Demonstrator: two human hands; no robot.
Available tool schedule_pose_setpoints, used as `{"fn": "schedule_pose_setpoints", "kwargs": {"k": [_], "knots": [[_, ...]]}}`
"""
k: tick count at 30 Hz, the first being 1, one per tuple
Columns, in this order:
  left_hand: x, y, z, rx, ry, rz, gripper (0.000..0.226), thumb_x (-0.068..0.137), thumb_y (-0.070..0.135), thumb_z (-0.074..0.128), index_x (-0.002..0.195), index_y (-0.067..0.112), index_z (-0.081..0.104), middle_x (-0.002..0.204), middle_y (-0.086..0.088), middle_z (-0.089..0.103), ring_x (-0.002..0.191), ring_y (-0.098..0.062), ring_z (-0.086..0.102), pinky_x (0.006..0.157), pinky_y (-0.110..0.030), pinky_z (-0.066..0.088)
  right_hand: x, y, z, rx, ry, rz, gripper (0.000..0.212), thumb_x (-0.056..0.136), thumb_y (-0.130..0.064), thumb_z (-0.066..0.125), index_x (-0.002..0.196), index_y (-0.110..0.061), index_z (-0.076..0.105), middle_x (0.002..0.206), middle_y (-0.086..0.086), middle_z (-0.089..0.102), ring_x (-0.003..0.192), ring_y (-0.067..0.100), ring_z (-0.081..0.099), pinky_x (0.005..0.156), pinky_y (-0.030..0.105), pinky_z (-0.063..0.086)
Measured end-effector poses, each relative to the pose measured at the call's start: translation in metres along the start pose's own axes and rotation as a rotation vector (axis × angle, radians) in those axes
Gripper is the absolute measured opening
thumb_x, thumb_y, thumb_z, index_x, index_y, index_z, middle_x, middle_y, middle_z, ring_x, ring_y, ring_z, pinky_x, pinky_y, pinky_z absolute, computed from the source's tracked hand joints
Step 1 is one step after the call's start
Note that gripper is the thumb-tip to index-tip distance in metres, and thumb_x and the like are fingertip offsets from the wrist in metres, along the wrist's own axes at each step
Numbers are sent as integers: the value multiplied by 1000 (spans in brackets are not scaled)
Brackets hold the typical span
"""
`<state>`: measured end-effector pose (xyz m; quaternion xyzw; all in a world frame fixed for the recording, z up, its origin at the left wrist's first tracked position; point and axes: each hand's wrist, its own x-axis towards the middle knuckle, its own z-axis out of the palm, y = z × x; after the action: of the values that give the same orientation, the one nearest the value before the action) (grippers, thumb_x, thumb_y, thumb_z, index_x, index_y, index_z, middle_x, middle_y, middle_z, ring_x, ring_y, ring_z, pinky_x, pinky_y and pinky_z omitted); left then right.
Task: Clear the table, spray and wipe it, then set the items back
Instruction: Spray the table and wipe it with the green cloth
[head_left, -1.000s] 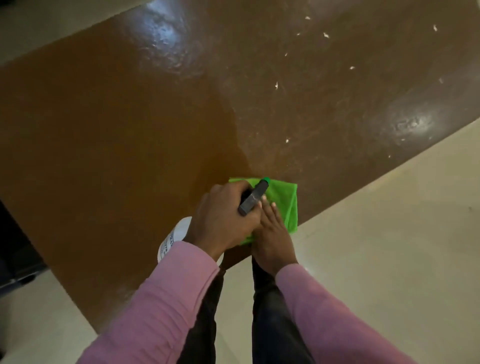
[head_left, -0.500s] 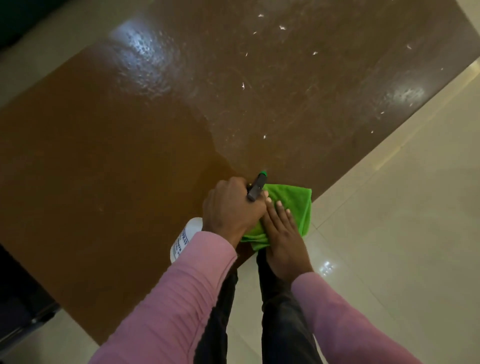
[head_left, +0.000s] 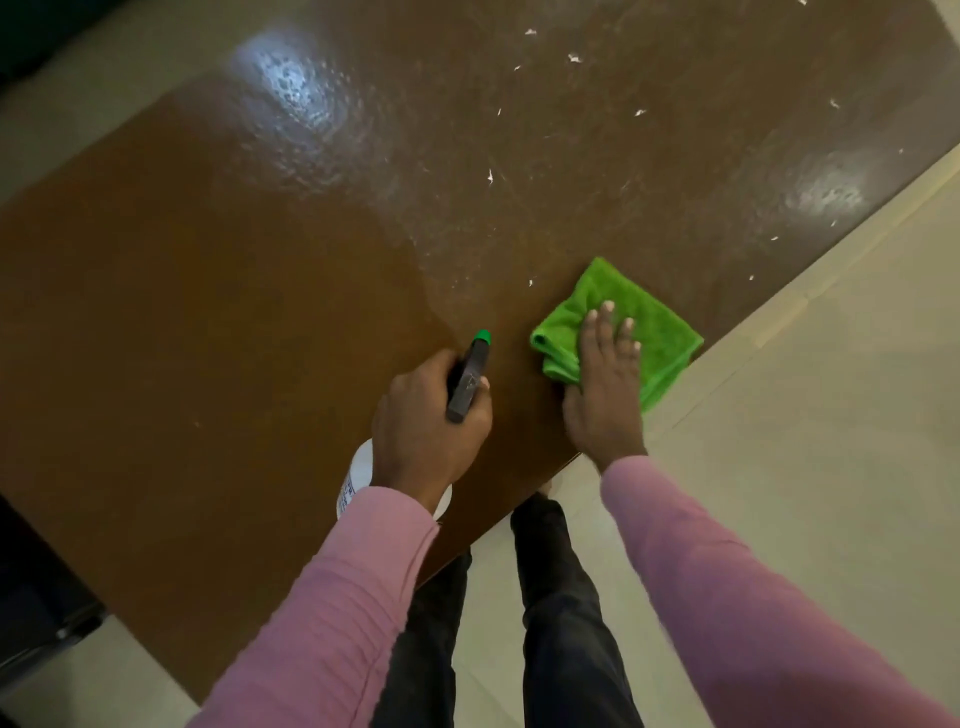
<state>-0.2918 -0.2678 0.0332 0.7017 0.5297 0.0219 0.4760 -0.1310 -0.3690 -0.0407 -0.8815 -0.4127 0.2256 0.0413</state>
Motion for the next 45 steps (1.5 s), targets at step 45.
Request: {"fn": "schedule_pose_setpoints", "kwargs": {"k": [45], "knots": [[-23, -45, -26, -294, 420, -48, 14, 85, 27, 58, 82, 16, 65, 57, 24, 43, 50, -5, 50, 45, -7, 32, 105, -85, -22, -162, -143, -395, 87, 68, -15, 42, 150, -2, 15, 159, 16, 5, 144, 41, -4, 117, 52, 3]]}}
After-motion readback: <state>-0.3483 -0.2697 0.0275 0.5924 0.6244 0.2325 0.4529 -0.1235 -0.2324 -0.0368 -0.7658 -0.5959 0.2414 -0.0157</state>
